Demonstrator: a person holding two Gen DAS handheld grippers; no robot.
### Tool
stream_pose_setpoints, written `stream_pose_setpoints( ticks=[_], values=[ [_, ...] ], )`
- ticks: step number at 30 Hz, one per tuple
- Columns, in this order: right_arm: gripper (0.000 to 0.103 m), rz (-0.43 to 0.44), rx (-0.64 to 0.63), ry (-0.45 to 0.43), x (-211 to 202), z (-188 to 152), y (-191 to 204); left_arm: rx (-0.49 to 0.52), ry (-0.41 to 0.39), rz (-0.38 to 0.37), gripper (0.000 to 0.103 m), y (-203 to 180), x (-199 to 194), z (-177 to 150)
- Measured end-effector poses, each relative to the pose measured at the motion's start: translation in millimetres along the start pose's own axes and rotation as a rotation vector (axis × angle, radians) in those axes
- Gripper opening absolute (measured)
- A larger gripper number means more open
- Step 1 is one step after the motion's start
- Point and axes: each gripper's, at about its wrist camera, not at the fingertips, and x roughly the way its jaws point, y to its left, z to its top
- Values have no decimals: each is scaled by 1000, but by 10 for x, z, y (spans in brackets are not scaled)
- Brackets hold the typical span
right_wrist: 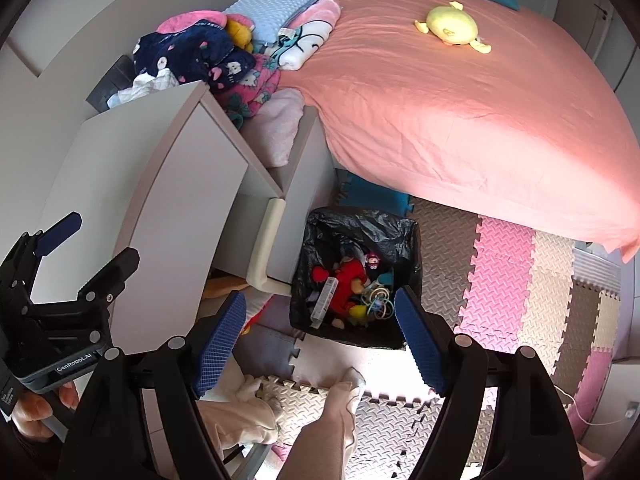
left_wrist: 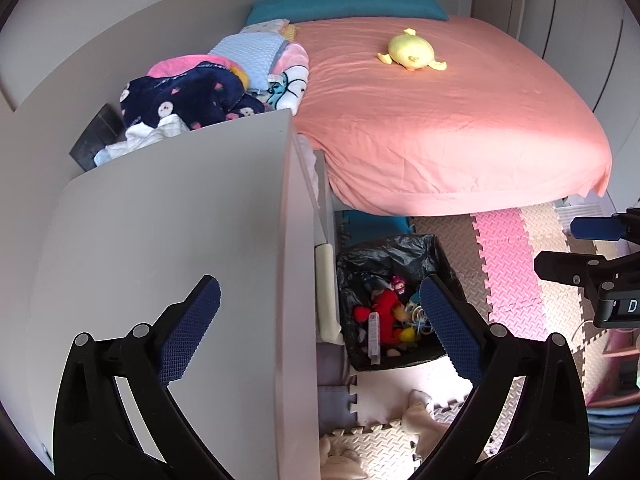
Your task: Collect trash
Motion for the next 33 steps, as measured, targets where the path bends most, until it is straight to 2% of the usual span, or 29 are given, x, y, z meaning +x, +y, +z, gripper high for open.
stream_pose_setpoints(
  ticks=[7, 13, 24, 33],
  values=[
    [77, 15, -51, -31, -206, -81, 331, -36, -23, -3, 97, 177, -249, -158],
    [78, 44, -141, -60, -403, -231, 847, -102, -59, -27, 97, 504, -542, -440],
    [79, 113, -321, -88, -561, -613, 2020, -256, -93, 8, 97, 1303, -1129, -1154],
    [83, 199, -460, -86, -576, -1056, 2926, -359, -78, 88, 97, 1966, -1488, -1884]
  ],
)
